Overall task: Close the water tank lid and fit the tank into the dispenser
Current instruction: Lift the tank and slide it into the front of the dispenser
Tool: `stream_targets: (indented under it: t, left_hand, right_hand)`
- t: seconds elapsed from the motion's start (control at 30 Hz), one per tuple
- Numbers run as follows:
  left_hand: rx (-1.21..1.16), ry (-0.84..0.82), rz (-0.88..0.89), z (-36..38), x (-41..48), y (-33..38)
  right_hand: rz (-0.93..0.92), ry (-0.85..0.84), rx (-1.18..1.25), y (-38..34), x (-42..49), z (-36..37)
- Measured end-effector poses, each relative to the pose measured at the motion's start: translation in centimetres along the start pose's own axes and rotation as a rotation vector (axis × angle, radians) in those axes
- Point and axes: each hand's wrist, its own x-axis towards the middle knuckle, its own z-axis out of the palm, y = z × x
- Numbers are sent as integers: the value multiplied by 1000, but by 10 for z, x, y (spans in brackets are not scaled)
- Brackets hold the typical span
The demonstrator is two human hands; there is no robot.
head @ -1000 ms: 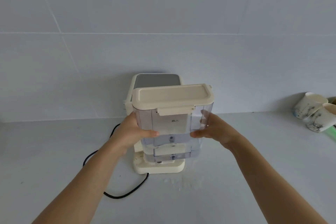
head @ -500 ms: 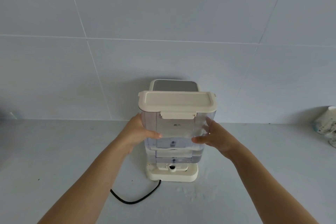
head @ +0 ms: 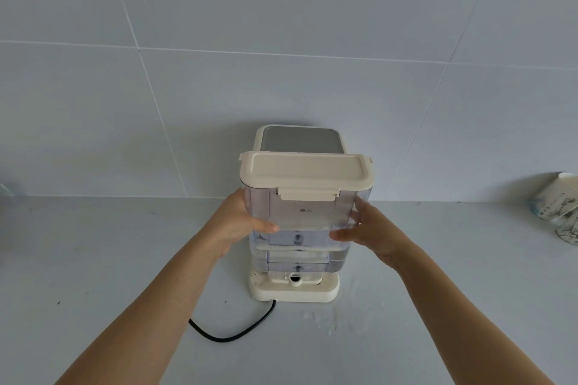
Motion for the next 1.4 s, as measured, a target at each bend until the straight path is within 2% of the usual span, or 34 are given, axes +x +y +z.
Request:
stream_targets:
  t: [0.37,1.07,1.4]
  left_hand:
    - [39,37,-50,2,6,-24]
    - [62,17,-39,7,10,-44]
    - [71,-7,-64,7,12,-48]
  right_hand:
    - [-13,7,-29,18,3,6]
    - [24,42,-110,48,12,9]
    - [53,27,-66,54,16,8]
